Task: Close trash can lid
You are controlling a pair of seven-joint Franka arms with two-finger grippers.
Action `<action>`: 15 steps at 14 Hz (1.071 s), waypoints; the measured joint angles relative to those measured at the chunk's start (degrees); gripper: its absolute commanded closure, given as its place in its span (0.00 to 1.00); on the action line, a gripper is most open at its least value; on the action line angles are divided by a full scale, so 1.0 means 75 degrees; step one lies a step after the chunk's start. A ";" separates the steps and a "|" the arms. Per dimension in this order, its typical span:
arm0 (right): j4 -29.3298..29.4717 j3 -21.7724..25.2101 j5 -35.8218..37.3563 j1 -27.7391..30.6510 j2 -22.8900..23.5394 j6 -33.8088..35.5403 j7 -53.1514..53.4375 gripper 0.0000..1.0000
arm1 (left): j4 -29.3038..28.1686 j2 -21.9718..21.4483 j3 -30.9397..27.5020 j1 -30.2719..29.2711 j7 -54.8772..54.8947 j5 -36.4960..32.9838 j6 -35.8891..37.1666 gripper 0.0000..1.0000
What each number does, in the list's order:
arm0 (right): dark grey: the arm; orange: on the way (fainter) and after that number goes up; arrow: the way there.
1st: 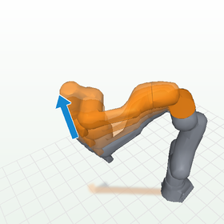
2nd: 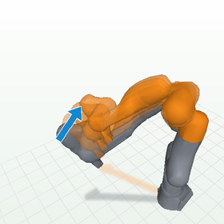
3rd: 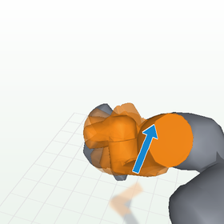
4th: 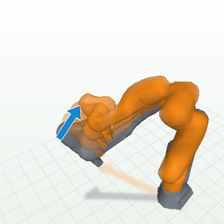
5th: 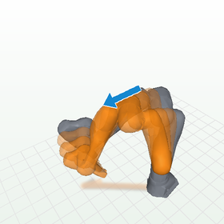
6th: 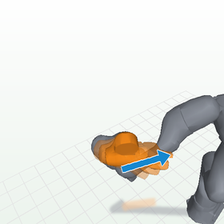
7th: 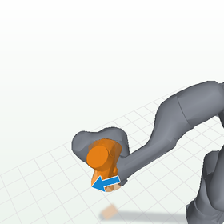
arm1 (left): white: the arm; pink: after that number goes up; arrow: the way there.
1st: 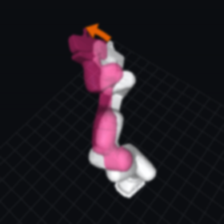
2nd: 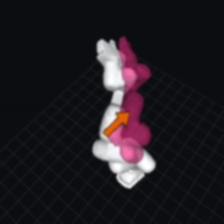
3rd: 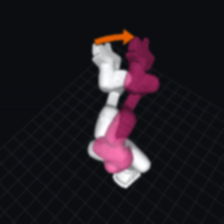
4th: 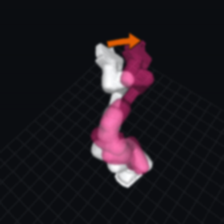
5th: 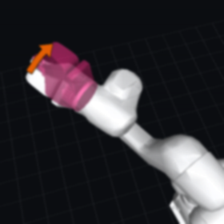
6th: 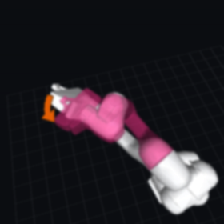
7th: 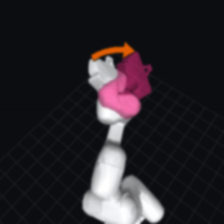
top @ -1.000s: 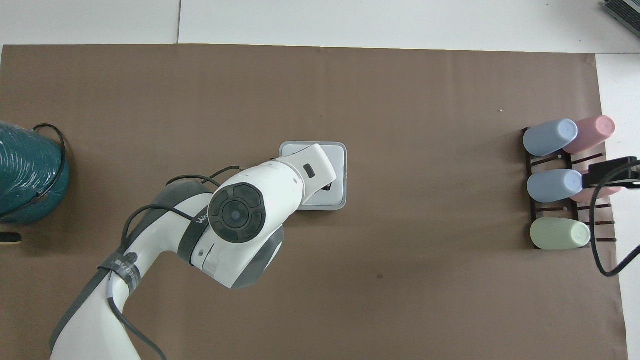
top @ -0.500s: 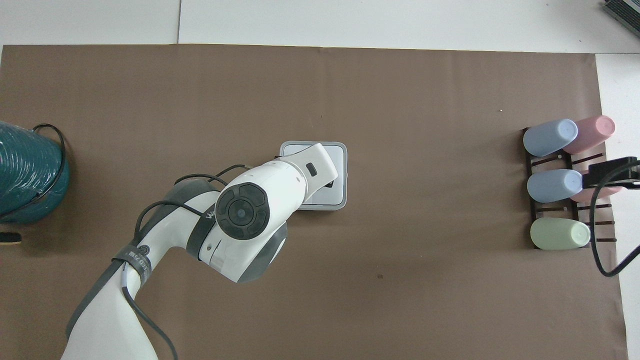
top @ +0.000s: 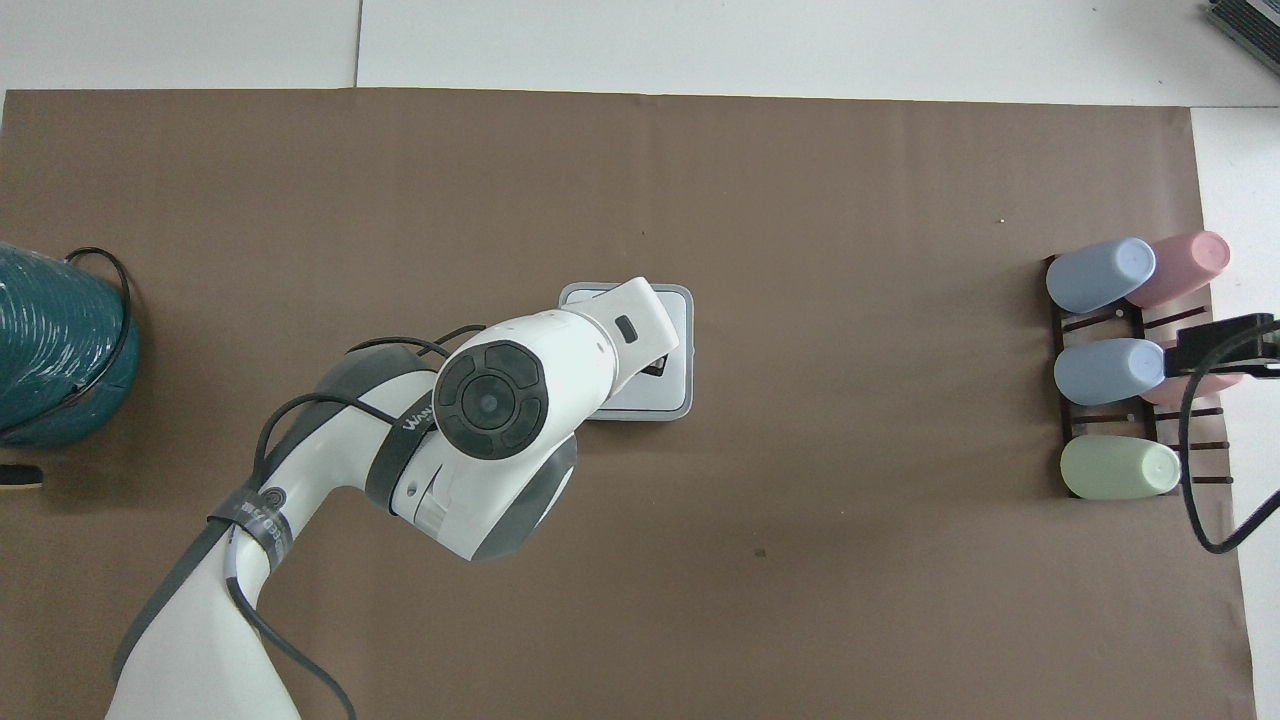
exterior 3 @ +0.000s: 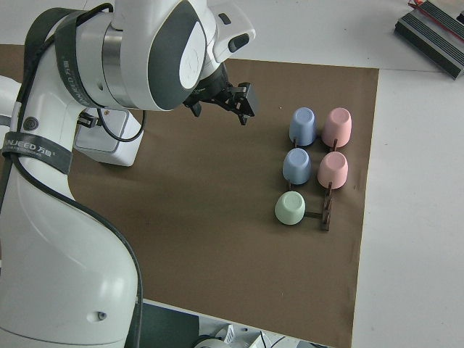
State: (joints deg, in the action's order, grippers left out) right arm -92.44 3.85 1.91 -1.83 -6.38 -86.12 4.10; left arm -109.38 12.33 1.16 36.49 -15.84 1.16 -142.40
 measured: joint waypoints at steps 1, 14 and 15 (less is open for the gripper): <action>0.0000 0.0000 0.0000 0.0000 0.0000 0.0000 0.0000 0.00 | 0.0034 -0.0145 -0.0026 -0.0001 -0.0004 0.0000 0.0341 0.88; 0.0000 0.0000 0.0000 0.0000 0.0000 0.0000 0.0000 0.00 | 0.0032 -0.2208 -0.0348 -0.2752 0.2031 -0.0016 0.4156 0.00; 0.0000 0.0000 0.0000 0.0000 0.0000 0.0000 0.0000 0.00 | 0.0034 -0.2270 -0.0353 -0.2990 0.2067 -0.0016 0.4309 0.00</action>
State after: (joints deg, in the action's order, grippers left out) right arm -92.45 3.85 1.91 -1.83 -6.38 -86.12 4.10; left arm -109.13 -4.70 -1.49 14.07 -0.34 1.04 -110.08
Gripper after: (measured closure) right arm 0.000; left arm 0.009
